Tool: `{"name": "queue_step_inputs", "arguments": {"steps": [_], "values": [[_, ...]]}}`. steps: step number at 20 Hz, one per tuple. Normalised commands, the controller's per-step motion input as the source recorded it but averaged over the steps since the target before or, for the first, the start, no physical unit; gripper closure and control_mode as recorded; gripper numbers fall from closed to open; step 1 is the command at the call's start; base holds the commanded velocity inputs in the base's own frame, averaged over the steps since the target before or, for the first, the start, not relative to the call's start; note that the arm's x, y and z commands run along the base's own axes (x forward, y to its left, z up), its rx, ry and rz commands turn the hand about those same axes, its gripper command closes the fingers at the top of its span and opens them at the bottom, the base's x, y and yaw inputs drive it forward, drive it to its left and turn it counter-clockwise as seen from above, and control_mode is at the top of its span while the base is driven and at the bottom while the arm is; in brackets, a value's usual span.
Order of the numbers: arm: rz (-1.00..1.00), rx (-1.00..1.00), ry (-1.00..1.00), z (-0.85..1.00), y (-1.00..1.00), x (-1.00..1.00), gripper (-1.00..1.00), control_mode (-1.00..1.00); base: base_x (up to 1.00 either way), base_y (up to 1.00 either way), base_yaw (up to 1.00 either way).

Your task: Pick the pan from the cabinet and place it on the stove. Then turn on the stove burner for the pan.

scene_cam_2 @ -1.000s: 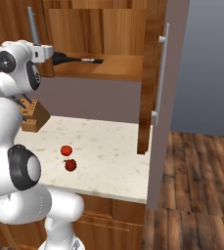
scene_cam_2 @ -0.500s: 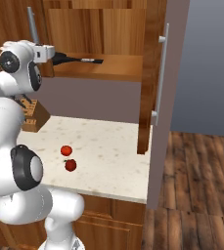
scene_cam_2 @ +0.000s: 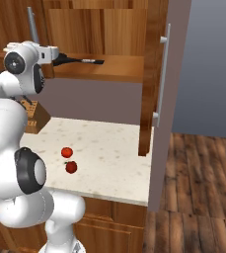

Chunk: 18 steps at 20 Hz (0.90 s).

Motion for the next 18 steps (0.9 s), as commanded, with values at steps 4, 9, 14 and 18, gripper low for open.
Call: {"name": "queue_step_inputs", "arguments": {"steps": [4, 9, 14, 18], "values": [[0.0, 0.0, 0.01, 0.0, 0.01, 0.01, 1.0, -1.0, 0.0, 0.0, 0.0], [0.0, -0.01, 0.03, 0.0, 0.26, 0.15, 1.0, -1.0, 0.0, 0.0, 0.0], [0.0, 0.0, 0.02, 0.0, 0.11, 0.02, 1.0, -1.0, 0.0, 0.0, 0.0], [0.0, 0.0, 0.0, 0.0, 0.0, 0.0, 1.0, -1.0, 0.0, 0.0, 0.0]]}}
